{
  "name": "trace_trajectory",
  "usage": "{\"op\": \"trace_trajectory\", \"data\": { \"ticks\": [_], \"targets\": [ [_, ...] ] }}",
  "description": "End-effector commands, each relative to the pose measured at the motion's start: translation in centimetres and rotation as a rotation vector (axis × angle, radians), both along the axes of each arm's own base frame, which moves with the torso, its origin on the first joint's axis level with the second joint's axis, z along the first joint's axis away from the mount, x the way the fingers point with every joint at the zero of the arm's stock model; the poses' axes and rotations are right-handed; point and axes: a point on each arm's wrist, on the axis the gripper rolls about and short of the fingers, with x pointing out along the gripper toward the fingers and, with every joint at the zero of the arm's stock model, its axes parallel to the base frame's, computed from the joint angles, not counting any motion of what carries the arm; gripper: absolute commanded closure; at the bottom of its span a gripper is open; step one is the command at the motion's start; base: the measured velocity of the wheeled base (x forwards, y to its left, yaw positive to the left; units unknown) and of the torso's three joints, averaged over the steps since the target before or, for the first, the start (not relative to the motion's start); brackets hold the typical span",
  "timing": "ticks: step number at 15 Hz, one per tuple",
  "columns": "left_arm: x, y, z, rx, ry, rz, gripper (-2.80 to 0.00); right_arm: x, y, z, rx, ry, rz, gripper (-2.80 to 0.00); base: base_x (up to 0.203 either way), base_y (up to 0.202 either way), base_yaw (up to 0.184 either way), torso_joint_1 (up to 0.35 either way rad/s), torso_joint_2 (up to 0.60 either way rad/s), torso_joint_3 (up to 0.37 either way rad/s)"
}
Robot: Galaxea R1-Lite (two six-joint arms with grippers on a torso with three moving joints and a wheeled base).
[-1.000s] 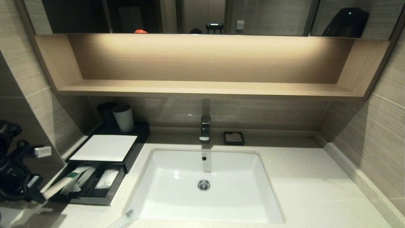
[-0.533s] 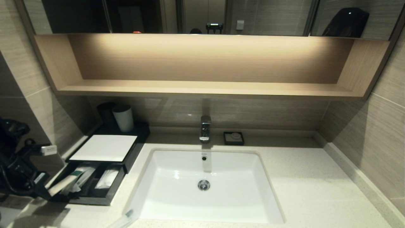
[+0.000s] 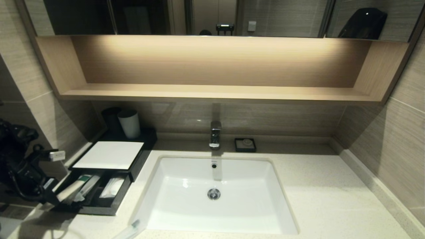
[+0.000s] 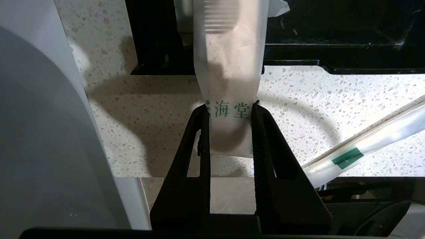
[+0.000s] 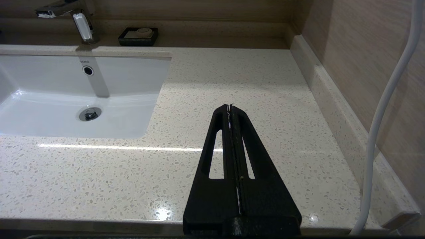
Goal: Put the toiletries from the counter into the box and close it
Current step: Place the bathroom toiletry into the drawer
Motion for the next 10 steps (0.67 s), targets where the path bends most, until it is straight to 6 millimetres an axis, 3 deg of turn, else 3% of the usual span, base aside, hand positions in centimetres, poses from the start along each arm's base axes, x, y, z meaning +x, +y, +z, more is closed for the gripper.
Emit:
{"op": "trace_trajectory", "data": {
  "ticks": [1, 10],
  "targets": [
    [0.5, 0.0, -0.4, -0.006, 0.005, -0.007, 0.00, 0.0, 0.0, 0.0, 0.000, 0.000, 0.000, 0.00, 0.000, 0.000, 0.000, 0.000, 0.00, 0.000],
    [1.9, 0.1, -1.0, -0.013, 0.002, -0.004, 0.00, 0.0, 0.0, 0.0, 0.000, 0.000, 0.001, 0.00, 0.000, 0.000, 0.000, 0.000, 0.00, 0.000]
  ]
}}
